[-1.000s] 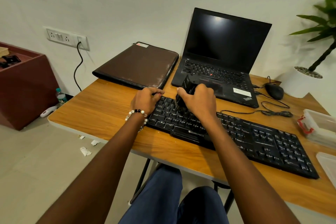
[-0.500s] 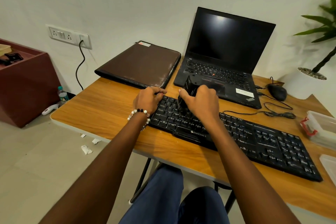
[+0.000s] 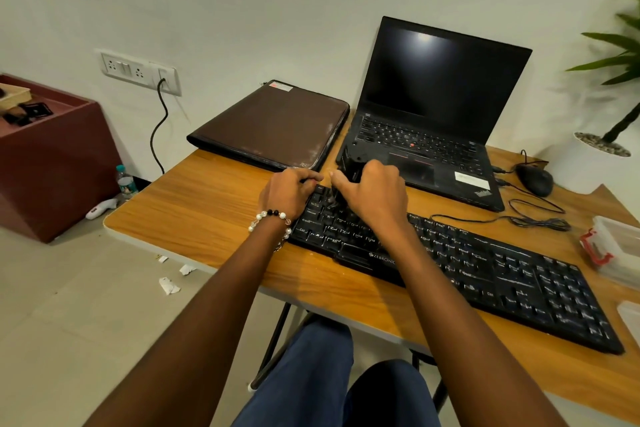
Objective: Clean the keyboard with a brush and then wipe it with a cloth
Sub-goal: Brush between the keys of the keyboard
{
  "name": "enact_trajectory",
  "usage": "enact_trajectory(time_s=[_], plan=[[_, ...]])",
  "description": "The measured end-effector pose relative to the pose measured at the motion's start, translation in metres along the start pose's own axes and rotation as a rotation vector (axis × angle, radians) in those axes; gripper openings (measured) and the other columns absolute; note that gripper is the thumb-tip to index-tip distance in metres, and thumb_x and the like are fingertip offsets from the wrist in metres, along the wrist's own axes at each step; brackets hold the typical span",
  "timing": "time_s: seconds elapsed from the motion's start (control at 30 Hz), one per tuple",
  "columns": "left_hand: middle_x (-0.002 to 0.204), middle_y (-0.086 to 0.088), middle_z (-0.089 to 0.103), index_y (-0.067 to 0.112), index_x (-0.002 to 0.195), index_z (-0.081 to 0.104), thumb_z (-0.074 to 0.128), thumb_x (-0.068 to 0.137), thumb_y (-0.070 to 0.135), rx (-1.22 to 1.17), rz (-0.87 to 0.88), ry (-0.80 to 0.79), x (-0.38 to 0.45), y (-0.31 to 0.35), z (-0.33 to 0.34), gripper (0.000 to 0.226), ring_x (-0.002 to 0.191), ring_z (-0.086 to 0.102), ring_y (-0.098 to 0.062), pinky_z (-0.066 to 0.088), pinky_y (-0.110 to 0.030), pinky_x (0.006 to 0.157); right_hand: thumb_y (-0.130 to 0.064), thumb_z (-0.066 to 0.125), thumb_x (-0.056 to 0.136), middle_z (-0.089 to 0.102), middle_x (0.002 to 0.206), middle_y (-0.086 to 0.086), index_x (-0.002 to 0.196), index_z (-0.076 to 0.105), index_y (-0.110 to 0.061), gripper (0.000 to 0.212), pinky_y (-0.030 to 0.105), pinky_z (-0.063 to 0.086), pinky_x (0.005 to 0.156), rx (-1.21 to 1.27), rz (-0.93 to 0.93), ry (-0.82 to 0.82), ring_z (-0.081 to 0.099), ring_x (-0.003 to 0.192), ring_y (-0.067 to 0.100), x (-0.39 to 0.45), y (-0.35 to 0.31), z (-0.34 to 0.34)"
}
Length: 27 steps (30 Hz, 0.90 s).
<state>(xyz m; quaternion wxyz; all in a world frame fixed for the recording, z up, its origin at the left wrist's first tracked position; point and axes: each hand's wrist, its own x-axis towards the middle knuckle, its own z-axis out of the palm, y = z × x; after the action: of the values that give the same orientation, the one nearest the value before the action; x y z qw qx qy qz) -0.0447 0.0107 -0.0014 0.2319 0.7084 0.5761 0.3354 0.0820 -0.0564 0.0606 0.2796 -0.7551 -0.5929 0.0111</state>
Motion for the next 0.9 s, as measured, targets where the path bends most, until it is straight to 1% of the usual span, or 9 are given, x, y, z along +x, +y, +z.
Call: enact_trajectory(time_s=[0.1,0.2,0.3,0.37,0.47,0.57,0.7,0.8,0.9], plan=[[0.097,0.004,0.070,0.035,0.111,0.069,0.056,0.095,0.031,-0.004,0.001,-0.005,0.001,-0.002,0.001,0.021,0.069,0.051,-0.009,0.032,-0.023,0.049,-0.053,0.060,0.086,0.045,0.060,-0.003,0.064,0.041,-0.014,0.049,0.026,0.031,0.044,-0.064,-0.024,-0.021,0.050,0.056,0.017,-0.006,0.002,-0.002],[0.097,0.005,0.070,0.036,0.111,0.069,0.056,0.095,0.031,-0.014,-0.001,-0.012,0.002,-0.002,0.003,0.021,0.072,0.053,-0.009,0.034,-0.022,0.050,-0.058,0.063,0.080,0.058,0.068,0.002,0.068,0.047,-0.014,0.049,0.029,0.041,0.048,-0.025,0.015,-0.149,0.057,0.059,0.019,-0.001,0.003,-0.009],[0.096,0.007,0.069,0.037,0.109,0.069,0.057,0.094,0.033,-0.013,-0.015,-0.009,0.002,-0.002,0.003,0.020,0.067,0.050,-0.006,0.032,-0.022,0.049,-0.054,0.067,0.075,0.065,0.077,0.005,0.075,0.057,-0.013,0.043,0.034,0.047,0.054,0.118,0.080,-0.244,0.062,0.066,0.021,0.015,0.008,-0.018],[0.098,0.007,0.070,0.038,0.108,0.070,0.057,0.094,0.035,-0.021,-0.017,-0.004,0.002,-0.002,0.003,0.019,0.073,0.054,-0.009,0.034,-0.023,0.050,-0.056,0.066,0.075,0.063,0.079,0.005,0.071,0.053,-0.015,0.044,0.031,0.042,0.050,0.161,0.112,-0.158,0.060,0.067,0.022,0.019,0.010,-0.016],[0.097,0.007,0.070,0.037,0.109,0.069,0.056,0.094,0.035,-0.029,-0.019,-0.008,0.002,-0.001,0.002,0.020,0.073,0.055,-0.009,0.034,-0.023,0.050,-0.055,0.062,0.082,0.056,0.068,0.002,0.064,0.044,-0.017,0.046,0.026,0.034,0.045,0.087,0.073,-0.018,0.059,0.064,0.022,0.008,0.009,-0.003],[0.087,0.007,0.063,0.036,0.111,0.069,0.055,0.095,0.033,-0.012,-0.018,-0.007,0.001,0.000,0.001,0.021,0.061,0.045,-0.006,0.029,-0.023,0.047,-0.056,0.061,0.082,0.053,0.066,0.000,0.065,0.044,-0.015,0.048,0.026,0.034,0.045,0.003,0.042,-0.049,0.057,0.062,0.022,-0.001,0.006,0.000],[0.090,0.006,0.065,0.036,0.111,0.069,0.055,0.095,0.032,-0.017,-0.015,-0.021,0.001,-0.001,0.001,0.021,0.067,0.049,-0.009,0.031,-0.023,0.048,-0.059,0.066,0.075,0.061,0.071,0.004,0.070,0.052,-0.013,0.048,0.030,0.039,0.050,0.074,0.081,-0.222,0.057,0.062,0.021,0.012,0.004,-0.015],[0.095,0.004,0.070,0.037,0.109,0.069,0.057,0.094,0.032,-0.043,-0.012,-0.021,0.002,-0.002,0.001,0.021,0.072,0.056,-0.013,0.039,-0.025,0.053,-0.060,0.064,0.075,0.062,0.076,0.004,0.072,0.054,-0.014,0.047,0.030,0.039,0.052,0.160,0.104,-0.116,0.059,0.067,0.022,0.017,-0.001,-0.008],[0.097,0.001,0.071,0.034,0.112,0.069,0.057,0.094,0.031,-0.037,-0.012,-0.019,0.003,-0.002,0.001,0.022,0.076,0.059,-0.015,0.046,-0.030,0.062,-0.059,0.061,0.081,0.058,0.071,0.004,0.070,0.050,-0.012,0.049,0.028,0.037,0.049,0.094,0.057,-0.006,0.059,0.066,0.024,0.009,-0.008,0.009]])
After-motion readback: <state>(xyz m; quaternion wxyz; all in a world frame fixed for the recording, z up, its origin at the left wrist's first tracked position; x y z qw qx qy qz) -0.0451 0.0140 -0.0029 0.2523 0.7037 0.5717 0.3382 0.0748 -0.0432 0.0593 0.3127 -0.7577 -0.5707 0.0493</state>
